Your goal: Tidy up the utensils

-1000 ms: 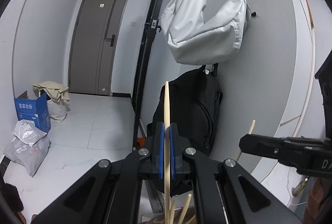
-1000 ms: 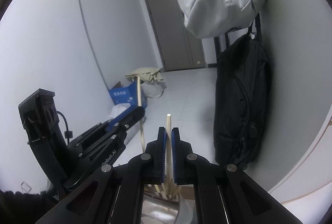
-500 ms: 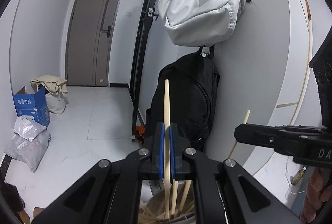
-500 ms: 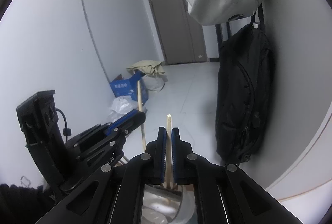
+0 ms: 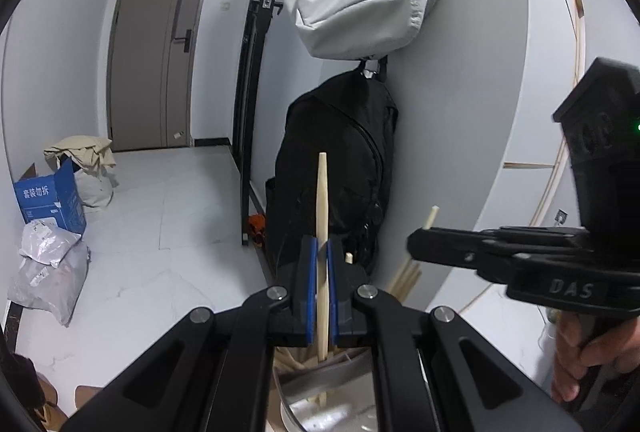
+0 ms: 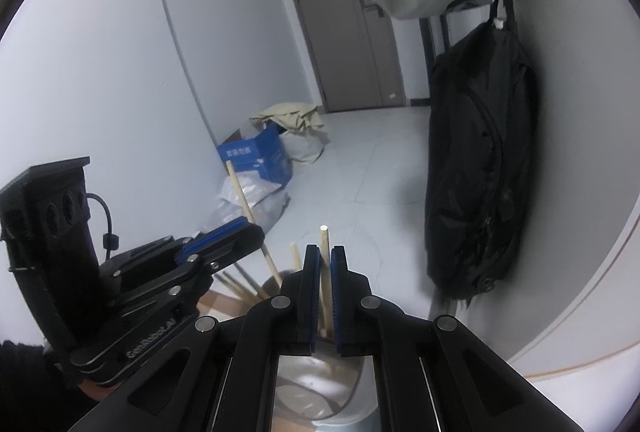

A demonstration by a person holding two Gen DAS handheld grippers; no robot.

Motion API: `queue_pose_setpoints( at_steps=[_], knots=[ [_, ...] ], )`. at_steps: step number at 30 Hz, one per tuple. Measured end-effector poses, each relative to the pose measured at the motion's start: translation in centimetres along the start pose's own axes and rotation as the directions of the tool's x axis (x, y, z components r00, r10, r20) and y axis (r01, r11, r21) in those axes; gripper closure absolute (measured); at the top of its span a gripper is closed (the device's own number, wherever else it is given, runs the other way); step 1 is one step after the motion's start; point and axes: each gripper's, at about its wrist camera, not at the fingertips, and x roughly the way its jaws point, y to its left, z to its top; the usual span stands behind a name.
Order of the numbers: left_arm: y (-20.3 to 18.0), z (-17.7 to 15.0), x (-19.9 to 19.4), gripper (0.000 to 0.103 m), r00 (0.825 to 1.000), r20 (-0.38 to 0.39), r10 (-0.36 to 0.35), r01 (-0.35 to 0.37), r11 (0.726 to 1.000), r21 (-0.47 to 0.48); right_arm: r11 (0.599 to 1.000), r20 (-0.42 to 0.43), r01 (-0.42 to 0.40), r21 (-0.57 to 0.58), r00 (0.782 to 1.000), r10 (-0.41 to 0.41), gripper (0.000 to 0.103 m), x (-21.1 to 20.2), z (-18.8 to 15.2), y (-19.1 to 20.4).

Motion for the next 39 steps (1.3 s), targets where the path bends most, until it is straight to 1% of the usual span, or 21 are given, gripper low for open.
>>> queue_pose_setpoints(
  at_steps=[4, 8, 9, 10, 12, 14, 16, 17, 18, 21, 22, 23, 25, 26, 27, 29, 31, 32, 34, 35, 39],
  knots=[
    [0.4, 0.0, -0.5, 0.102, 0.999, -0.028, -0.036, 0.035, 0.999, -0.026, 1.0, -0.02, -0.024, 0.019, 0.999, 0.025, 0.097, 0.4, -0.7, 0.0],
    [0.3, 0.0, -0.8, 0.101, 0.992, -0.094, -0.087, 0.083, 0.996, -0.042, 0.998, -0.035, -0.049, 0.038, 0.998, 0.051, 0.093, 0.4, -1.3, 0.1],
    [0.4, -0.1, -0.9, 0.099, 0.991, -0.108, -0.082, 0.077, 0.996, -0.055, 0.998, -0.035, -0.047, 0.044, 0.998, 0.048, 0.082, 0.3, -1.6, 0.1],
    [0.6, 0.0, -1.0, 0.09, 0.99, -0.123, -0.067, 0.059, 0.996, -0.069, 0.998, -0.032, -0.048, 0.049, 0.998, 0.049, 0.067, 0.1, -1.8, 0.0],
    [1.1, 0.1, -1.9, 0.079, 0.993, -0.109, -0.043, 0.031, 0.994, -0.108, 0.997, -0.021, -0.044, 0.067, 0.999, 0.045, 0.054, -0.6, -2.4, 0.0],
    [1.1, 0.3, -3.3, 0.067, 0.997, -0.08, -0.024, 0.013, 0.991, -0.136, 0.996, -0.009, -0.047, 0.076, 0.999, 0.048, 0.054, -1.7, -2.9, 0.2],
    [0.7, 0.7, -4.8, 0.05, 0.999, -0.052, -0.011, 0.003, 0.989, -0.145, 0.997, 0.008, -0.027, 0.068, 1.0, 0.026, 0.049, -2.9, -3.6, 0.5],
    [0.4, 0.8, -5.6, 0.046, 0.999, -0.037, 0.004, -0.009, 0.99, -0.142, 0.998, 0.019, -0.021, 0.062, 1.0, 0.02, 0.048, -3.6, -4.1, 0.7],
    [-0.1, 0.8, -6.3, 0.04, 0.999, -0.027, 0.022, -0.026, 0.99, -0.137, 0.998, 0.024, -0.018, 0.059, 1.0, 0.017, 0.047, -4.3, -4.5, 0.9],
    [-1.5, 1.0, -8.2, 0.033, 0.995, -0.013, 0.095, -0.096, 0.988, -0.123, 0.998, 0.054, -0.009, 0.057, 0.999, 0.006, 0.042, -6.2, -5.4, 1.4],
    [-2.2, 1.0, -9.2, 0.028, 0.991, 0.0, 0.137, -0.136, 0.984, -0.119, 0.998, 0.081, -0.006, 0.056, 0.997, 0.001, 0.036, -7.2, -5.9, 1.6],
    [-2.8, 1.0, -10.1, 0.026, 0.986, 0.014, 0.167, -0.165, 0.979, -0.118, 0.999, 0.113, -0.003, 0.054, 0.994, -0.003, 0.033, -8.3, -6.3, 2.0],
    [-3.6, 0.8, -11.8, 0.018, 0.976, 0.047, 0.211, -0.204, 0.971, -0.123, 0.999, 0.168, -0.004, 0.04, 0.986, -0.002, 0.026, -10.1, -7.0, 2.7],
    [-4.0, 0.6, -12.5, 0.016, 0.97, 0.059, 0.236, -0.228, 0.966, -0.12, 1.0, 0.204, -0.005, 0.026, 0.979, 0.0, 0.024, -11.2, -7.4, 3.2],
    [-4.4, 0.6, -12.9, 0.011, 0.962, 0.064, 0.267, -0.258, 0.959, -0.116, 1.0, 0.224, -0.007, 0.016, 0.975, 0.003, 0.019, -11.9, -7.7, 3.6],
    [-5.2, 0.4, -13.9, 0.006, 0.945, 0.077, 0.319, -0.31, 0.944, -0.114, 1.0, 0.294, -0.009, -0.015, 0.956, 0.013, 0.014, -13.8, -8.4, 4.8],
    [-5.8, 0.0, -14.6, 0.002, 0.933, 0.095, 0.347, -0.335, 0.934, -0.121, 0.999, 0.339, -0.008, -0.039, 0.941, 0.021, 0.004, -15.2, -8.9, 5.8],
    [-6.1, -0.1, -14.9, 0.001, 0.929, 0.1, 0.356, -0.343, 0.931, -0.128, 0.999, 0.359, -0.005, -0.047, 0.933, 0.021, 0.001, -15.9, -9.1, 6.3],
    [-6.2, -0.4, -15.5, 0.001, 0.924, 0.105, 0.367, -0.351, 0.926, -0.14, 0.998, 0.406, 0.003, -0.059, 0.914, 0.021, 0.0, -17.3, -9.8, 7.2],
    [-6.5, -0.6, -15.8, 0.001, 0.919, 0.103, 0.382, -0.366, 0.919, -0.147, 0.998, 0.415, 0.003, -0.064, 0.91, 0.023, 0.0, -17.7, -10.0, 7.6],
    [-6.9, -1.4, -16.9, 0.001, 0.91, 0.108, 0.399, -0.382, 0.912, -0.153, 0.998, 0.415, 0.001, -0.059, 0.91, 0.024, 0.0, -18.6, -10.9, 8.1]
  ],
)
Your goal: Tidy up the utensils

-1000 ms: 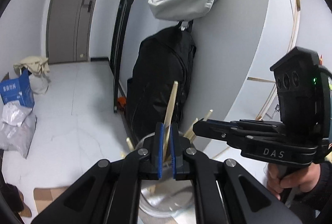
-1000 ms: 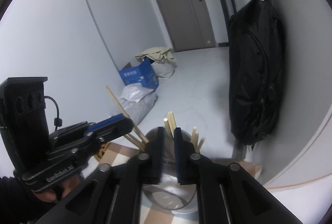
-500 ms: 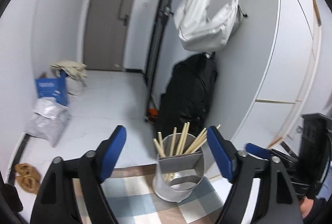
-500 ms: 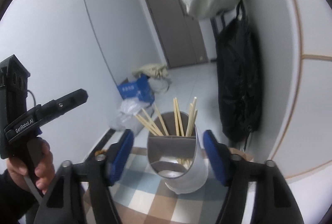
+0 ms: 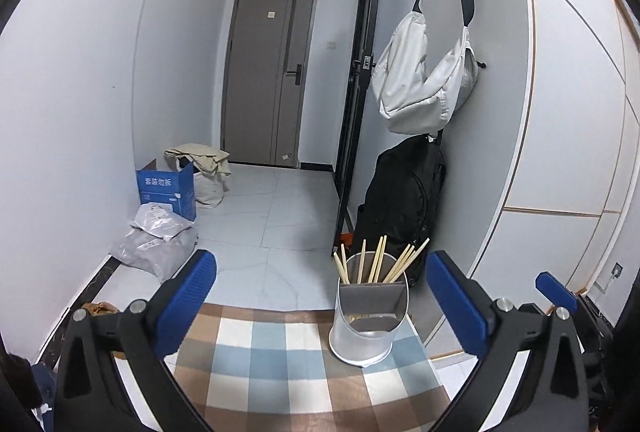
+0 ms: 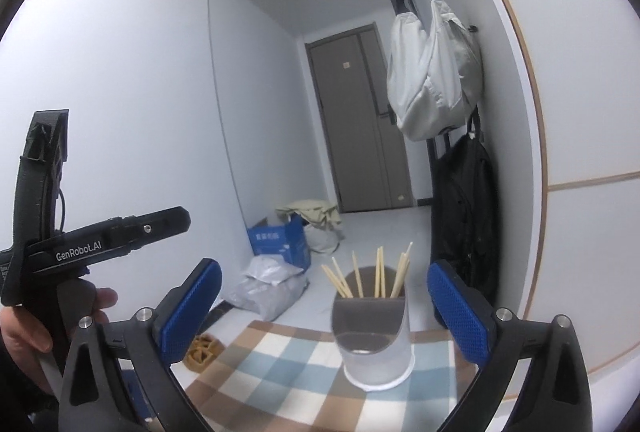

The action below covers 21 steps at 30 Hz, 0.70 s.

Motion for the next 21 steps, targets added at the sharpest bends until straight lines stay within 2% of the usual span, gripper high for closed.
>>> queue_pose_setpoints(
  at_steps=[4, 9, 15, 21],
  knots=[
    [-0.1, -1.3, -0.7, 0.001, 1.0, -0.01, 0.0, 0.0, 1.0, 0.009, 1.0, 0.021, 0.018, 0.002, 1.0, -0.018, 0.0, -1.2, -0.8, 0.2],
    [0.5, -3.1, -1.4, 0.001, 0.999, 0.014, 0.044, -0.045, 0.999, 0.025, 1.0, 0.027, 0.022, 0.002, 0.999, -0.022, 0.0, -1.9, -2.3, 0.3],
    [0.5, -5.2, -0.3, 0.001, 0.998, 0.005, 0.066, -0.066, 0.996, 0.055, 0.998, -0.025, 0.065, 0.02, 0.998, -0.064, 0.0, -1.3, -3.9, 0.3],
    [0.8, -6.2, 0.9, 0.001, 0.998, -0.038, 0.056, -0.055, 0.998, 0.033, 0.995, -0.035, 0.091, -0.026, 0.995, -0.092, 0.0, -1.2, -4.7, 0.4]
  ],
)
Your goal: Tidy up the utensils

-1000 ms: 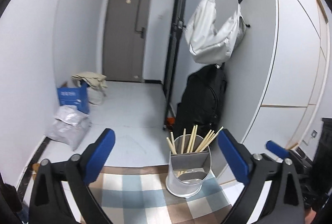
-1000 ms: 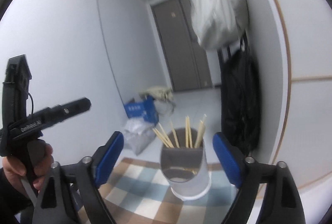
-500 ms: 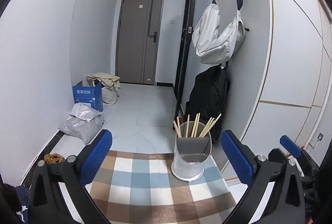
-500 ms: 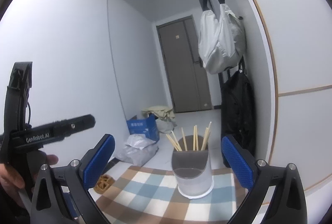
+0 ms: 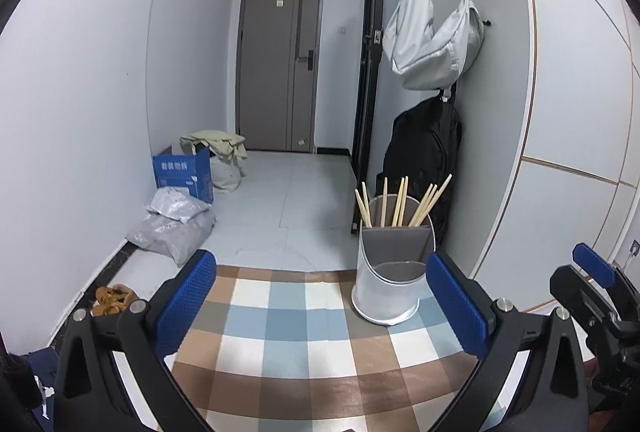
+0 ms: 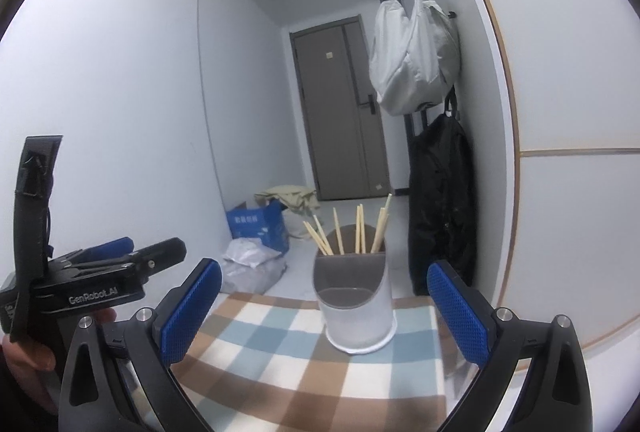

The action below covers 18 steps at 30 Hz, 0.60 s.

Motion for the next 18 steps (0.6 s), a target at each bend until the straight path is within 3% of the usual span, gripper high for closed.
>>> queue_pose_setpoints(
  at_steps=[8, 18],
  knots=[
    [-0.95, -0.11, -0.12, 0.001, 1.0, 0.014, 0.0, -0.001, 0.999, 0.041, 0.999, -0.042, 0.017, 0.027, 0.999, -0.016, 0.0, 0.7, -0.96, -0.79],
    [-0.44, -0.25, 0.06, 0.001, 1.0, -0.013, 0.007, -0.007, 1.0, 0.009, 0.999, -0.04, 0.025, 0.032, 0.999, -0.023, 0.0, 0.72, -1.11, -0.85]
  ],
)
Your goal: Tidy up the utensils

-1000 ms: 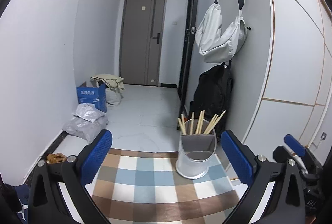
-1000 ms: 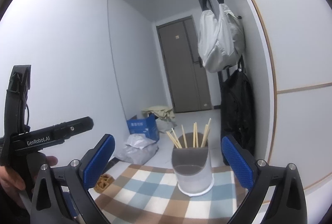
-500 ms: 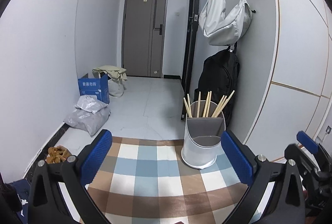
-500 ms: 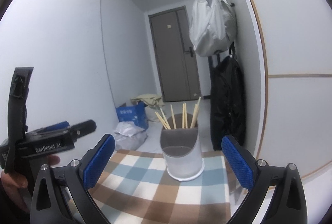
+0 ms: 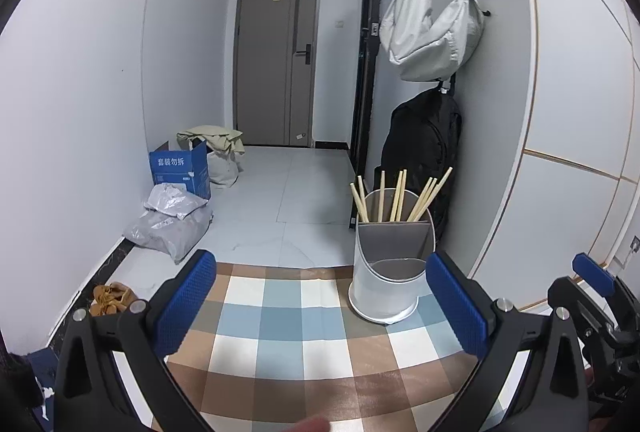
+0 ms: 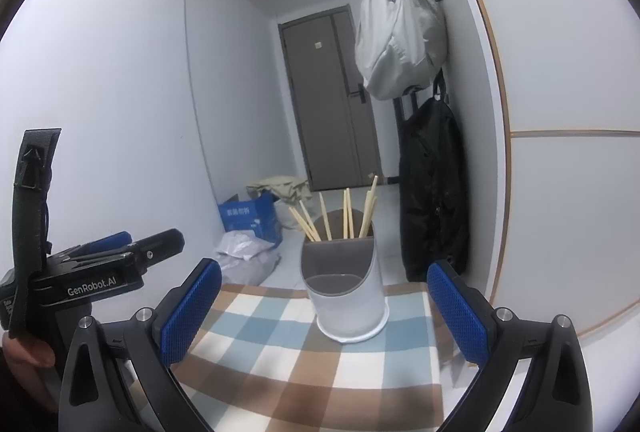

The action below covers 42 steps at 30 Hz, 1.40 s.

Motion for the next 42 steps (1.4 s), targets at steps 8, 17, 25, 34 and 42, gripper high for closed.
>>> queue_pose_setpoints(
  at_steps=[8, 17, 25, 34, 42],
  knots=[
    [0.01, 0.08, -0.11, 0.001, 1.0, 0.002, -0.001, 0.001, 1.0, -0.005, 1.0, 0.008, -0.002, -0.025, 1.0, 0.002, 0.0, -0.26, -0.05, 0.51],
    [0.06, 0.04, 0.04, 0.001, 1.0, 0.003, -0.004, 0.004, 1.0, -0.005, 1.0, 0.01, 0.007, -0.024, 1.0, -0.007, 0.0, -0.38, -0.11, 0.48],
    [-0.15, -0.03, 0.1, 0.001, 1.0, 0.002, -0.003, 0.003, 1.0, -0.001, 0.999, 0.009, 0.01, -0.03, 1.0, -0.01, 0.0, -0.51, -0.15, 0.47],
    [-0.21, -0.04, 0.11, 0.001, 1.0, -0.002, -0.01, 0.01, 1.0, -0.008, 1.0, 0.009, 0.014, -0.026, 1.0, -0.014, 0.0, -0.41, -0.02, 0.25],
    [-0.2, 0.03, 0.05, 0.001, 1.0, 0.002, -0.012, 0.012, 1.0, -0.012, 0.999, 0.01, 0.016, -0.029, 1.0, -0.016, 0.0, -0.49, -0.1, 0.32]
  ],
)
